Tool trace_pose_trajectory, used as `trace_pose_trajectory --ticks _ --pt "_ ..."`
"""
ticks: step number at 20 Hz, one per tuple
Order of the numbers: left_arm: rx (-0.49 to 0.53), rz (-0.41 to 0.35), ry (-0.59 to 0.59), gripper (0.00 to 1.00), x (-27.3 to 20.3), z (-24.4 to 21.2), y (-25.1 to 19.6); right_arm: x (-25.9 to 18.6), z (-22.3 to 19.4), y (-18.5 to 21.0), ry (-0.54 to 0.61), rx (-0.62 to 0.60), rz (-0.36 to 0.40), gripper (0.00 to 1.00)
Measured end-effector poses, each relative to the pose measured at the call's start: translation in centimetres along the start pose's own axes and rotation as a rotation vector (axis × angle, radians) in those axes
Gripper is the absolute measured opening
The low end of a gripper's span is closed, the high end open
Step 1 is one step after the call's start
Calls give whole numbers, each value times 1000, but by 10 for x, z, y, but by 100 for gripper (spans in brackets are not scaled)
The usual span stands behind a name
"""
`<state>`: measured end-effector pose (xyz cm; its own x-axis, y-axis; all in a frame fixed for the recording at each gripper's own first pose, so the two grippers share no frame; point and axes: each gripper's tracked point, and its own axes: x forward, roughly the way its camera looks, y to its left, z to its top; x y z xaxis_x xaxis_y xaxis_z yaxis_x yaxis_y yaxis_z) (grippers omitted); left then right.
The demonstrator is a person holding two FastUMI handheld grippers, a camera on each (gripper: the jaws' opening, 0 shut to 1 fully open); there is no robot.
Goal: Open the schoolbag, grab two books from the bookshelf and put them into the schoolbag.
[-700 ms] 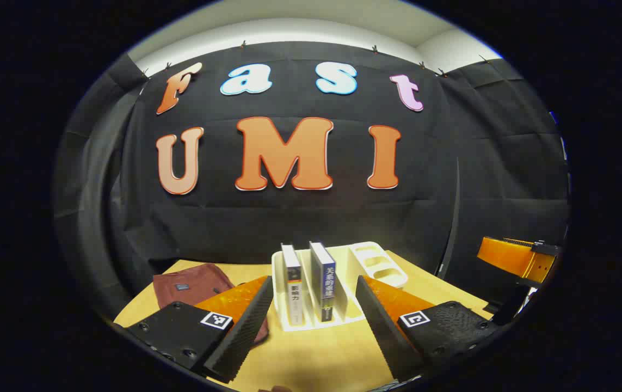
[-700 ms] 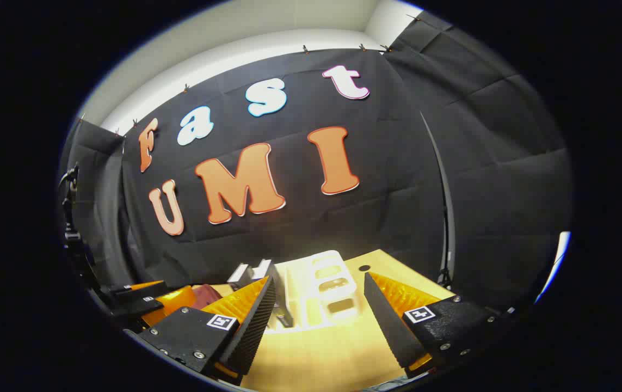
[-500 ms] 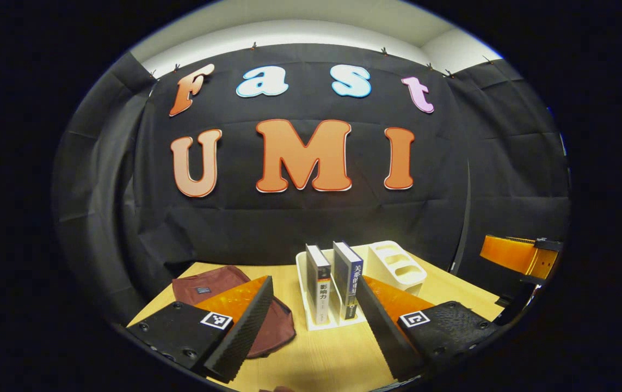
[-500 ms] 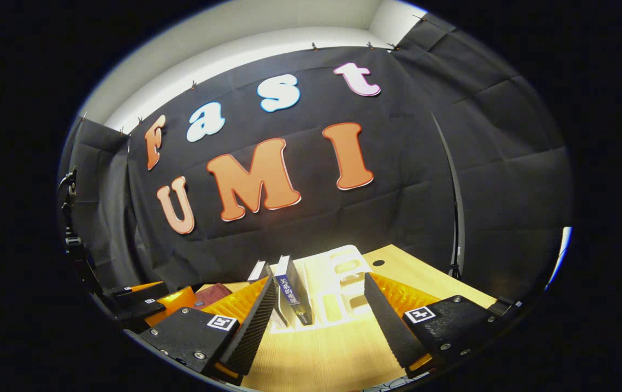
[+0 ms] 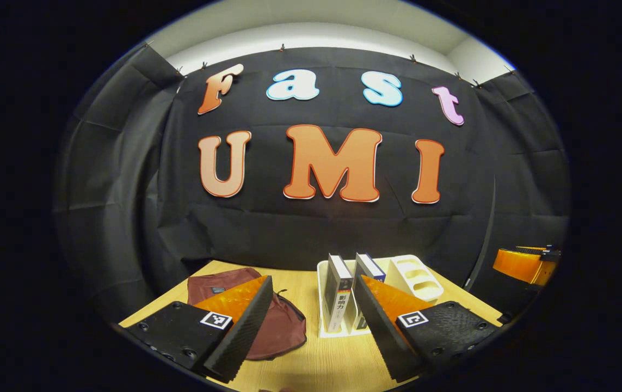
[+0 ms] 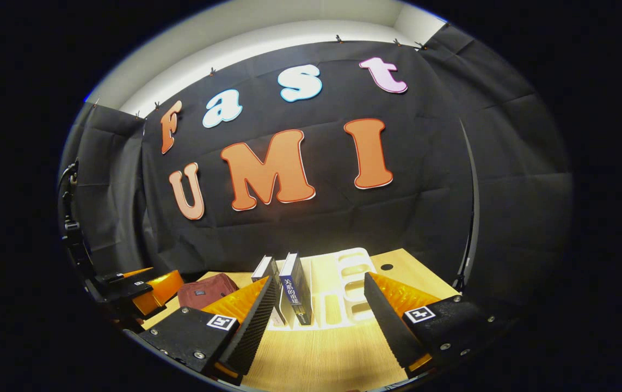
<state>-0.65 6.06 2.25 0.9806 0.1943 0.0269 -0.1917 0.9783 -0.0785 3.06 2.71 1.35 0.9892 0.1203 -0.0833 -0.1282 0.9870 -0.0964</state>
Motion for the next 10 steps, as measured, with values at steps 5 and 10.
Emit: trace_pose_trajectory --ticks 5,10 --pt "-10 100 -5 95 -9 3 -5 16 7 -17 -1 -58 72 96" --pt "5 171 -15 95 -14 4 -8 34 -11 -12 76 -55 158 96"
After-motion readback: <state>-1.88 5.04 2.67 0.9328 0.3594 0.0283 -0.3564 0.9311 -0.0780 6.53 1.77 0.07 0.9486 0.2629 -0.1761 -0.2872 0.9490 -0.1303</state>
